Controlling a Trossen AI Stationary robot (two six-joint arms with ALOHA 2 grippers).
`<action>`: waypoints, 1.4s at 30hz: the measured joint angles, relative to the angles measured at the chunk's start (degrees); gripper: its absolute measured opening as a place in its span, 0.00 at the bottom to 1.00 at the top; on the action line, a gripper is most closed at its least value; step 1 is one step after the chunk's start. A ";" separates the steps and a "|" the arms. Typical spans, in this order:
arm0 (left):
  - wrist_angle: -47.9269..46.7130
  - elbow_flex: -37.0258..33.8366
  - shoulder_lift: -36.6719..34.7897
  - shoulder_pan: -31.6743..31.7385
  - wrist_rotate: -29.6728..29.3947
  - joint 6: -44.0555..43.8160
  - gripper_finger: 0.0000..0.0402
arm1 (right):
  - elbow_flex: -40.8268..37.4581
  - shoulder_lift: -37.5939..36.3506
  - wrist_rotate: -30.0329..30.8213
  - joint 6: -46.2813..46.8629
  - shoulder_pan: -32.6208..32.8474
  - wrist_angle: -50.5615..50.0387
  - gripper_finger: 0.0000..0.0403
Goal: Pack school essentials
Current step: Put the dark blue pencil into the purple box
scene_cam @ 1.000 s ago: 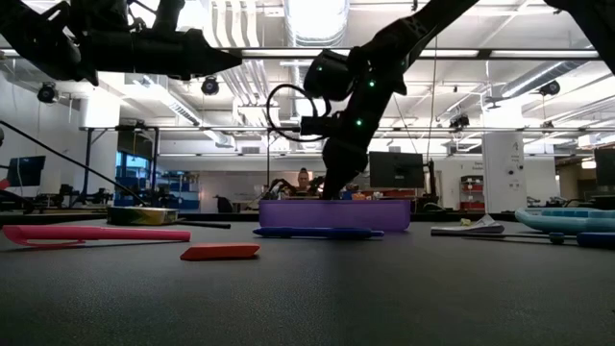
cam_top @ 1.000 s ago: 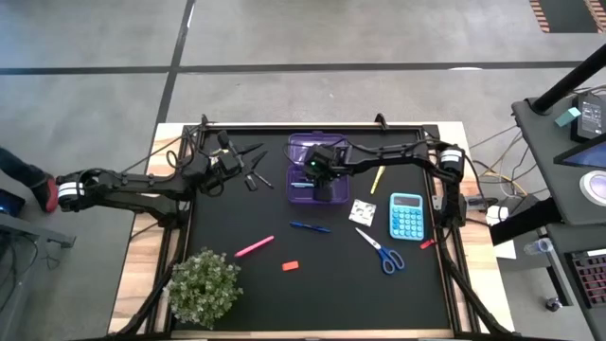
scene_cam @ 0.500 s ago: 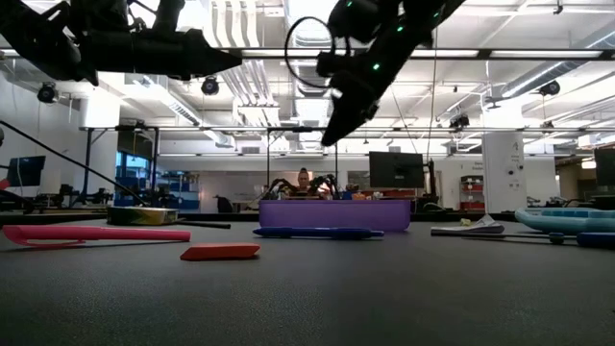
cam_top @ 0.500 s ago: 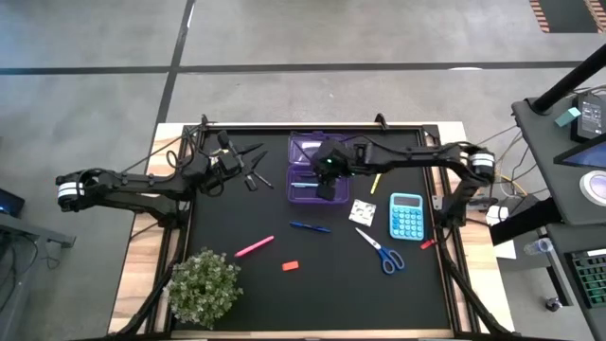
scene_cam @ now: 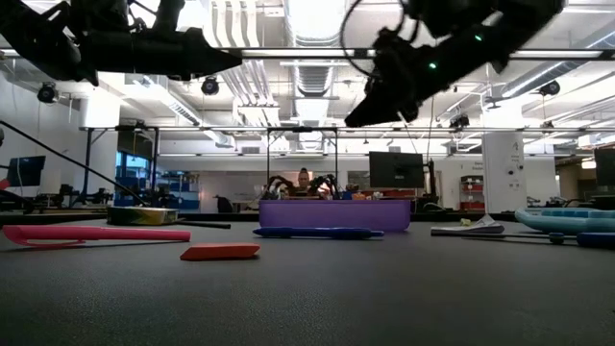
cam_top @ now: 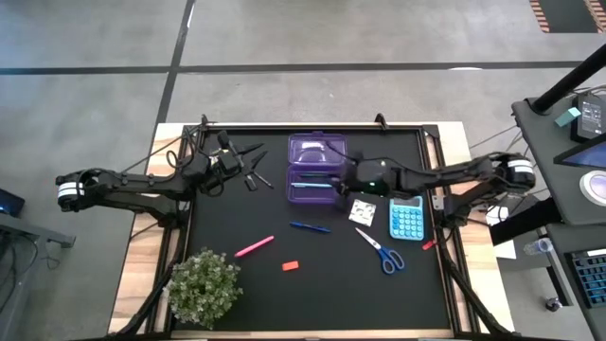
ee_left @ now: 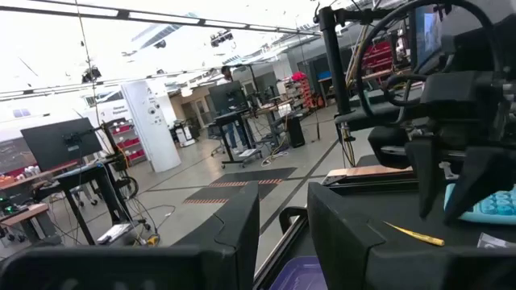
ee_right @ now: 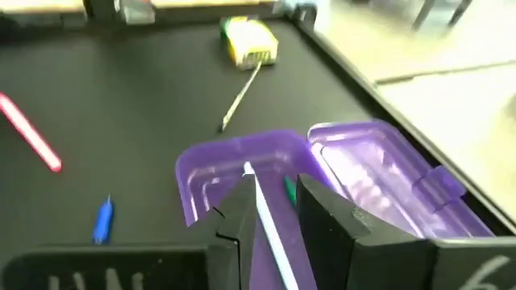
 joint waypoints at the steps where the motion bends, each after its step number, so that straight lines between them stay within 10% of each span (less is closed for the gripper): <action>1: 0.00 0.00 0.00 -0.01 0.00 0.00 0.22 | -2.09 -0.69 -0.01 -0.40 0.03 3.69 0.19; 13: -3.01 1.03 8.13 -0.04 0.04 -13.30 0.22 | -16.15 -4.97 -0.15 -6.55 0.87 24.93 0.17; 20: -46.18 14.26 12.99 0.06 4.88 -18.98 0.16 | -20.07 -12.28 -0.56 -11.25 0.90 26.15 0.16; 27: -77.24 26.12 22.06 0.23 6.01 -1.22 0.11 | -24.25 -21.39 -2.77 -12.91 0.90 27.89 0.16; 34: -80.72 30.70 29.85 2.62 0.18 25.08 0.06 | -27.55 -26.23 -3.14 -11.36 0.90 27.47 0.15; 42: -91.36 34.17 35.49 7.71 -2.74 33.25 0.05 | -29.61 -27.08 -3.17 -9.85 0.90 27.19 0.15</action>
